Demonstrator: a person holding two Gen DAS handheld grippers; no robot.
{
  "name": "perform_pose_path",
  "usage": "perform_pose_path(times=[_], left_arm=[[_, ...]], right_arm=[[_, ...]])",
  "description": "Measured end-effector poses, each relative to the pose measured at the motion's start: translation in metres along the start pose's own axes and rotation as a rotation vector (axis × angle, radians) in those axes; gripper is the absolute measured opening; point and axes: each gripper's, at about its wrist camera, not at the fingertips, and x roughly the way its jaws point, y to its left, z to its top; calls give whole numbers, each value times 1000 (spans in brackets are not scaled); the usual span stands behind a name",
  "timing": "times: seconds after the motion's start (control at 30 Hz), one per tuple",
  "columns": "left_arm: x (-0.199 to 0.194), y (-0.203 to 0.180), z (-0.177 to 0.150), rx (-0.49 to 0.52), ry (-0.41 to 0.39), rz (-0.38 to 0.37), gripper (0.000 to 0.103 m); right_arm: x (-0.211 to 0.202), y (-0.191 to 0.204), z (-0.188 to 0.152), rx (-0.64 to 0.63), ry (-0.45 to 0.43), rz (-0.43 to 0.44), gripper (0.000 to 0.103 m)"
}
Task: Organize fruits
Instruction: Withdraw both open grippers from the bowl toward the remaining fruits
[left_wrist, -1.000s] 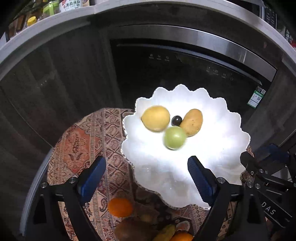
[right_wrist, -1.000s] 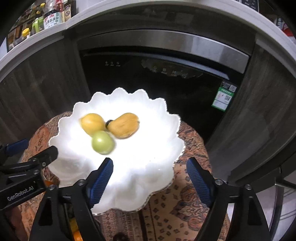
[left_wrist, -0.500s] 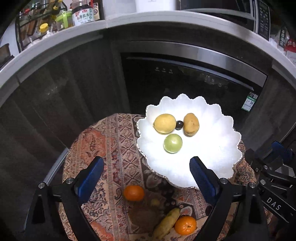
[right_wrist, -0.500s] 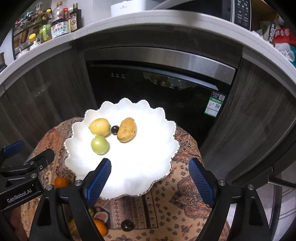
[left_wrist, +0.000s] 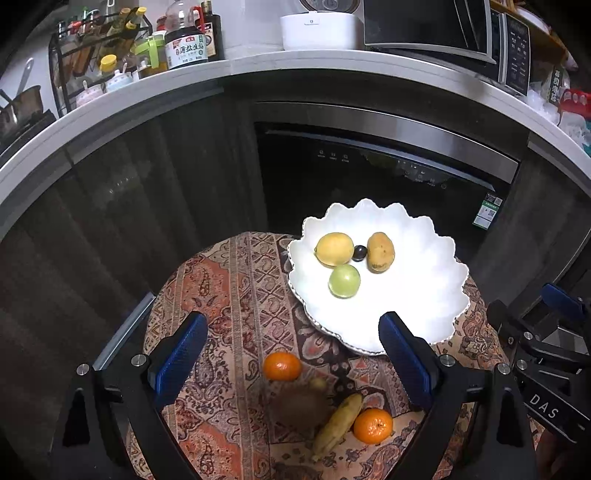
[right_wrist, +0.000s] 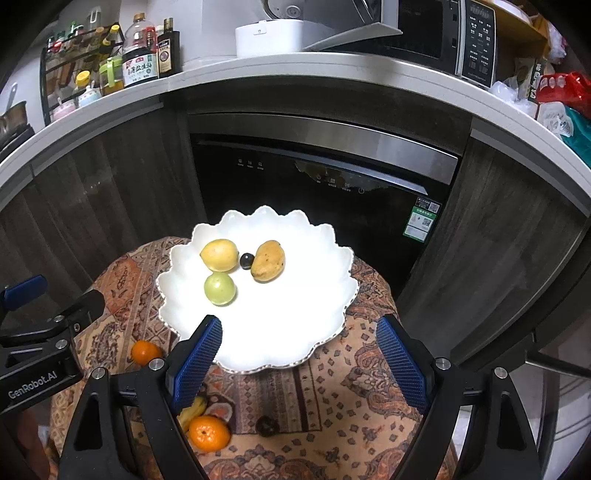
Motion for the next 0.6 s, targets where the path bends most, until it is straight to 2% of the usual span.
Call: perform_pose_path(times=[0.6], left_arm=[[-24, 17, -36, -22, 1, 14, 95]], right_arm=[[-19, 19, -27, -31, 11, 25, 86]])
